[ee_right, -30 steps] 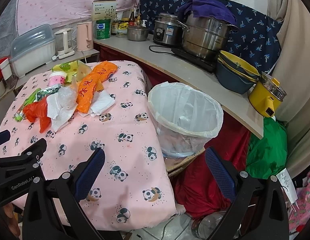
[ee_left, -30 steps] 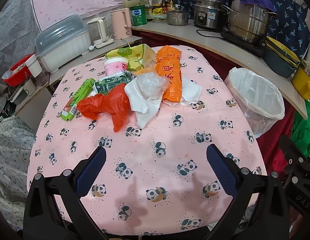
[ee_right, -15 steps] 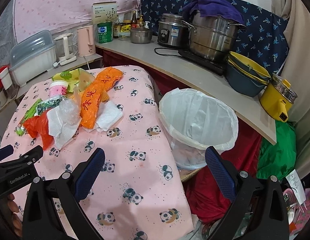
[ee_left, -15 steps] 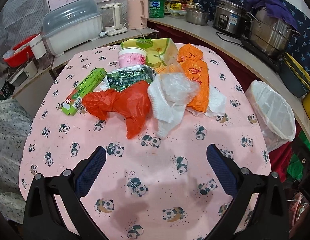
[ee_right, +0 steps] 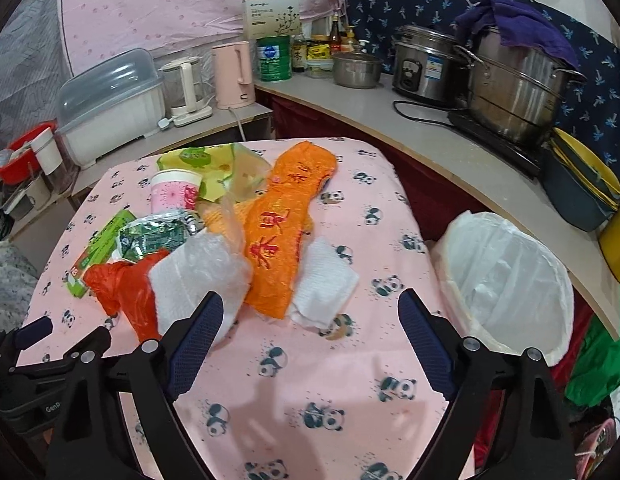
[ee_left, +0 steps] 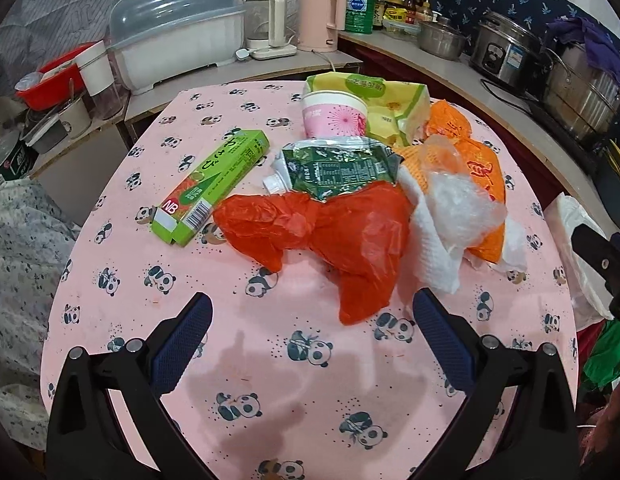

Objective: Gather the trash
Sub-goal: 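Grasp the clear plastic bag with the right gripper while the left gripper grasps the red bag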

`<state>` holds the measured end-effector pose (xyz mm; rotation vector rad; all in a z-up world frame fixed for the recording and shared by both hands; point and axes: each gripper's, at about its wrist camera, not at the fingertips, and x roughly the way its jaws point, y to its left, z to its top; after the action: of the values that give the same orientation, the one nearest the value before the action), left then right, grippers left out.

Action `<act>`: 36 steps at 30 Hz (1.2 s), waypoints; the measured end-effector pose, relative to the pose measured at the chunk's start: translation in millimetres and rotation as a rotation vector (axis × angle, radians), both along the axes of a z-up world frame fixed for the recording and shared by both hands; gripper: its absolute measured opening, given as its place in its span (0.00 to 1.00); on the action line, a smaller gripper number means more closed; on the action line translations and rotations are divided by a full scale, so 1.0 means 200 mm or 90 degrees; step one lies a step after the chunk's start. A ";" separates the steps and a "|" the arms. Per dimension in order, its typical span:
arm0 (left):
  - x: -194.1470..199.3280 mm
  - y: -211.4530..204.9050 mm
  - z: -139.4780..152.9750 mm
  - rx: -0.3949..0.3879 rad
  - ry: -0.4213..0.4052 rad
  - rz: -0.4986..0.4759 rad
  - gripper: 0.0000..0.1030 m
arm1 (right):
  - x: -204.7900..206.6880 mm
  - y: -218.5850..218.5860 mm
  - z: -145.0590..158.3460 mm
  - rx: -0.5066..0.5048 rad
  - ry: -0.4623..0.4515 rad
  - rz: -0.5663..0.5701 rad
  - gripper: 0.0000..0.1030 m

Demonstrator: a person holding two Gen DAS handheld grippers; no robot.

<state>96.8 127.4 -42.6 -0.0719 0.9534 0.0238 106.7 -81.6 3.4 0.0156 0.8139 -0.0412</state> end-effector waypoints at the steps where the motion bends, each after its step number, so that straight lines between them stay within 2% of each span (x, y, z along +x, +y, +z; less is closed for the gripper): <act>1: 0.01 0.02 -0.01 -0.001 0.002 0.003 0.93 | 0.03 0.04 -0.01 0.003 0.001 0.011 0.80; 6: 0.05 0.07 -0.03 -0.002 0.010 0.004 0.93 | 0.18 0.22 -0.09 0.004 0.020 0.065 0.72; 9: 0.08 0.09 -0.06 -0.007 0.018 0.001 0.93 | 0.26 0.31 -0.16 -0.008 0.034 0.080 0.72; 12: 0.10 0.10 -0.07 -0.011 0.027 -0.002 0.93 | 0.34 0.35 -0.24 -0.017 0.059 0.086 0.67; 14: 0.12 0.09 -0.08 -0.013 0.030 -0.007 0.93 | 0.37 0.36 -0.29 -0.016 0.075 0.087 0.59; 18: 0.15 0.07 -0.10 -0.016 0.033 -0.020 0.93 | 0.38 0.34 -0.31 0.008 0.086 0.096 0.23; 21: 0.18 0.04 -0.11 -0.021 0.037 -0.031 0.93 | 0.35 0.31 -0.26 0.028 0.068 0.091 0.13; 29: 0.18 -0.10 -0.07 -0.039 0.025 -0.076 0.93 | 0.27 0.13 -0.03 0.043 -0.003 0.051 0.10; 33: 0.19 -0.15 -0.09 -0.035 0.028 -0.086 0.93 | 0.24 0.05 0.03 0.043 -0.020 0.027 0.10; 36: 0.22 -0.12 -0.12 -0.031 0.034 -0.066 0.93 | 0.22 0.00 0.03 0.040 -0.021 0.011 0.10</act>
<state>140.9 103.9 -66.5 -0.0674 1.0101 -0.0931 149.8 -80.8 10.2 0.0676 0.7819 0.0013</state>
